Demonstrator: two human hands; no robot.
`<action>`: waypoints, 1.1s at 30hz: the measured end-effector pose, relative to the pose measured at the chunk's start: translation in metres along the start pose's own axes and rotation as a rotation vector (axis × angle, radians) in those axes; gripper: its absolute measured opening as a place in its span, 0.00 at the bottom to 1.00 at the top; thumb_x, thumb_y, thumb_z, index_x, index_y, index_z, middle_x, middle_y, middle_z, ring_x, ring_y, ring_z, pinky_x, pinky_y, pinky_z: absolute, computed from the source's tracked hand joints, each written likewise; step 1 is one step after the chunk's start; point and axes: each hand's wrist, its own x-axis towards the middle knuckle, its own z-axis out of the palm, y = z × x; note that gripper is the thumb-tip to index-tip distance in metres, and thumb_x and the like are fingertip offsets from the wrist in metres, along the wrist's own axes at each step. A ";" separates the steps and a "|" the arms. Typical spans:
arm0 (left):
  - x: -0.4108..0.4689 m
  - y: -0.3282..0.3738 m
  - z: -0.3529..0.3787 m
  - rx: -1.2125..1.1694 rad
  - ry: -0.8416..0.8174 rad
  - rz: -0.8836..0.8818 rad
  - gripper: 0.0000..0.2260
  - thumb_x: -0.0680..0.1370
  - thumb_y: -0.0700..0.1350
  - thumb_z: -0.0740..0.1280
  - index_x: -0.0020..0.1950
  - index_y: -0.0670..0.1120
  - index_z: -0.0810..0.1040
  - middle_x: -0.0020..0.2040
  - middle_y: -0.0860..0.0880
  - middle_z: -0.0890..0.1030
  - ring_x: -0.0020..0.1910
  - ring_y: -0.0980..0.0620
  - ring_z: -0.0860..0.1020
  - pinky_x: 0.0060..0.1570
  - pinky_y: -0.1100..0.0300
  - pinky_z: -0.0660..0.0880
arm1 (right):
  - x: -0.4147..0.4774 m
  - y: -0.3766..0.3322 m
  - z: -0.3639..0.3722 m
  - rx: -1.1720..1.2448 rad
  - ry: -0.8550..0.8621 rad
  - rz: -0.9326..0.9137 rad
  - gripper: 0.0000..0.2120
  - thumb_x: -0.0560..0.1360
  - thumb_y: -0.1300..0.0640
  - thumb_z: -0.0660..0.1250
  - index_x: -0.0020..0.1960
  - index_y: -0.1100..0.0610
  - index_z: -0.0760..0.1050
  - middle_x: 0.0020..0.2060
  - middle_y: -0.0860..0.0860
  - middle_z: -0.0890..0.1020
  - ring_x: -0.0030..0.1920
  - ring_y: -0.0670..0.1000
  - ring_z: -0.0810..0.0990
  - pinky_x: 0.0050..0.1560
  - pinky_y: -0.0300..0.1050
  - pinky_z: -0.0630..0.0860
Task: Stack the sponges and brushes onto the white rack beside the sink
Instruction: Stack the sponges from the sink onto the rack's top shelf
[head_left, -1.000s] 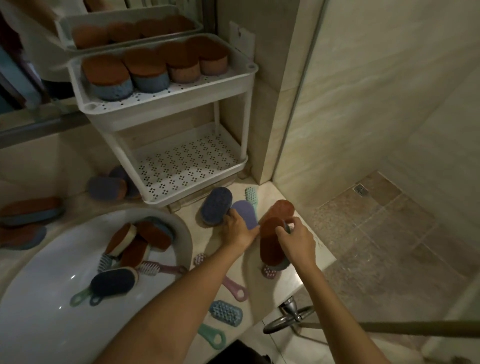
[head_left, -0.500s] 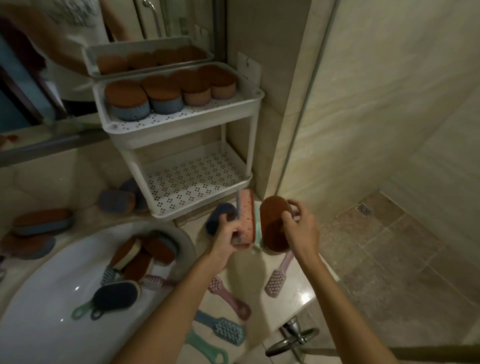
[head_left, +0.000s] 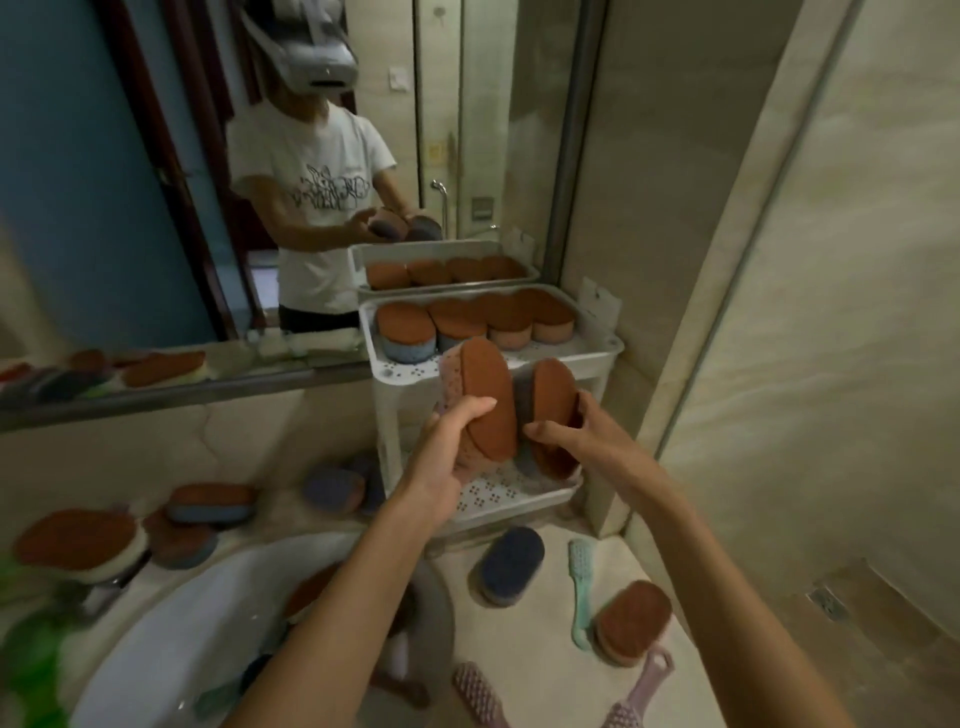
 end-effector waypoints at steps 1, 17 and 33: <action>0.002 0.008 0.000 0.003 -0.014 0.016 0.16 0.76 0.43 0.65 0.63 0.43 0.75 0.56 0.41 0.81 0.51 0.46 0.79 0.55 0.50 0.76 | 0.005 -0.008 -0.001 -0.007 0.003 -0.011 0.40 0.68 0.54 0.74 0.72 0.58 0.55 0.64 0.53 0.70 0.60 0.51 0.72 0.62 0.48 0.72; 0.028 0.104 -0.031 -0.194 0.280 0.180 0.21 0.78 0.49 0.63 0.70 0.47 0.65 0.64 0.43 0.70 0.64 0.44 0.70 0.62 0.48 0.71 | 0.076 -0.095 0.028 -0.894 -0.005 -0.398 0.39 0.71 0.57 0.70 0.75 0.49 0.52 0.71 0.56 0.61 0.71 0.62 0.57 0.69 0.56 0.63; 0.031 0.088 -0.043 -0.190 0.231 0.180 0.24 0.78 0.48 0.62 0.73 0.45 0.62 0.68 0.41 0.69 0.67 0.45 0.69 0.62 0.51 0.70 | 0.063 -0.080 0.050 -0.760 -0.264 -0.449 0.28 0.71 0.71 0.59 0.69 0.54 0.70 0.69 0.52 0.71 0.70 0.52 0.67 0.64 0.40 0.64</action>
